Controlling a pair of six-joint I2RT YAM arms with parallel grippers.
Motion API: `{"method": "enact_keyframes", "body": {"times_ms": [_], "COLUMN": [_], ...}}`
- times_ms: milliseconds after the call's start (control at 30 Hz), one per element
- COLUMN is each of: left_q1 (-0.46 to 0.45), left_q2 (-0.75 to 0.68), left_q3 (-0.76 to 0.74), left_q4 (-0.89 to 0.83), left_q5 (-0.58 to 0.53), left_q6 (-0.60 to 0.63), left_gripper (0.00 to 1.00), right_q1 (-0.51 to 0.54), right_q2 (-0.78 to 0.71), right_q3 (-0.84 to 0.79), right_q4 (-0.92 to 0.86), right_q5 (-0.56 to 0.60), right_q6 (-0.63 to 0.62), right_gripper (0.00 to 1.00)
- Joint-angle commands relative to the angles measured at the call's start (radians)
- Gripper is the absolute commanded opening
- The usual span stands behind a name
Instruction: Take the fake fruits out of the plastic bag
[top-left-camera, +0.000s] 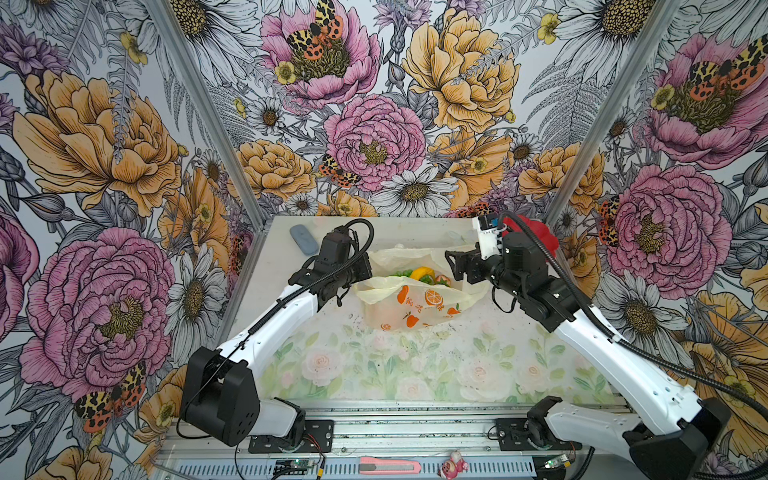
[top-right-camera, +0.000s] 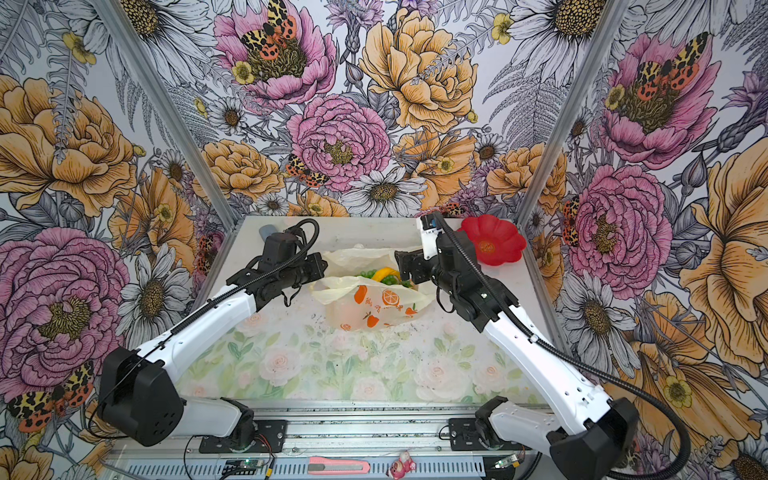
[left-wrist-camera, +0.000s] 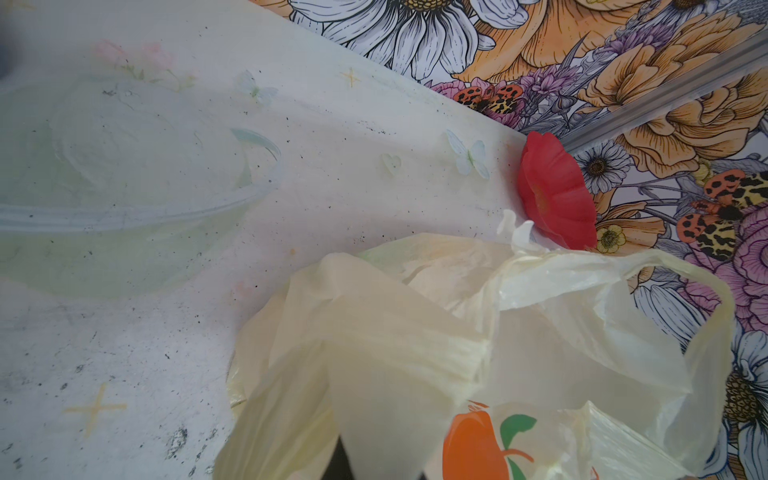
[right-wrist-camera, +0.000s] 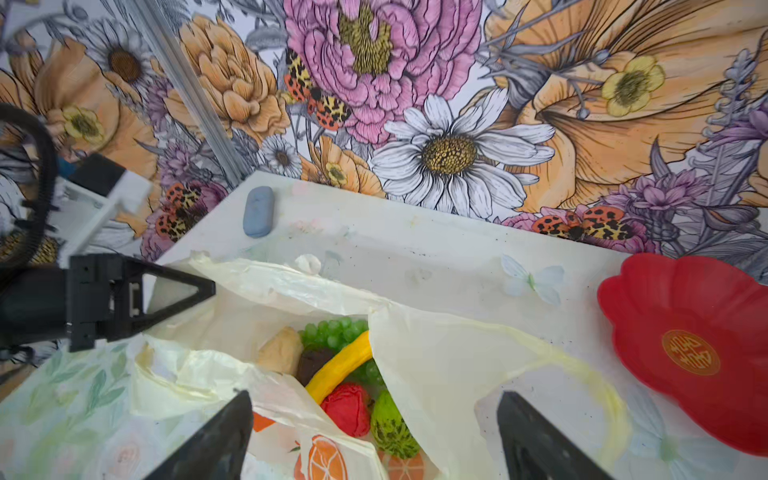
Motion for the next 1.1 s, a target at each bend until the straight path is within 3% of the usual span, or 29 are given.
{"method": "enact_keyframes", "body": {"times_ms": [0,233,400,567,667,767,867,1067], "left_q1": [0.007,0.022,0.042,0.057,0.067,0.094,0.138,0.232], "left_q2": [-0.026,-0.031,-0.021,-0.011,-0.002,0.01,0.019,-0.001], "left_q3": [-0.005,-0.019,-0.028,-0.031,-0.03,-0.024,-0.021,-0.055], "left_q4": [-0.005,-0.006,-0.004,0.001,0.006,0.023,0.078,0.184], "left_q5": [0.002,0.008,0.014,0.023,0.025,0.046,0.09,0.114], "left_q6": [0.035,0.044,0.048,0.053,0.056,0.049,0.04,0.022], "left_gripper": [0.0,0.0,0.0,0.0,0.0,0.0,0.0,0.0], "right_q1": [0.0,-0.013,-0.021,-0.041,-0.074,-0.159,-0.247,-0.33], "right_q2": [0.11,0.274,0.334,0.37,0.375,0.346,0.295,0.262], "right_q3": [0.047,0.106,0.115,0.129,0.151,0.159,0.072,-0.055], "right_q4": [-0.087,-0.124,-0.138,-0.138,-0.133,-0.073,0.137,0.423], "right_q5": [-0.035,0.062,0.092,0.097,0.061,-0.068,-0.334,-0.528], "right_q6": [-0.091,-0.133,-0.145,-0.128,-0.078,0.101,0.314,0.527], "right_gripper": [0.95,0.95,0.83,0.6,0.32,0.05,0.0,0.0]}}
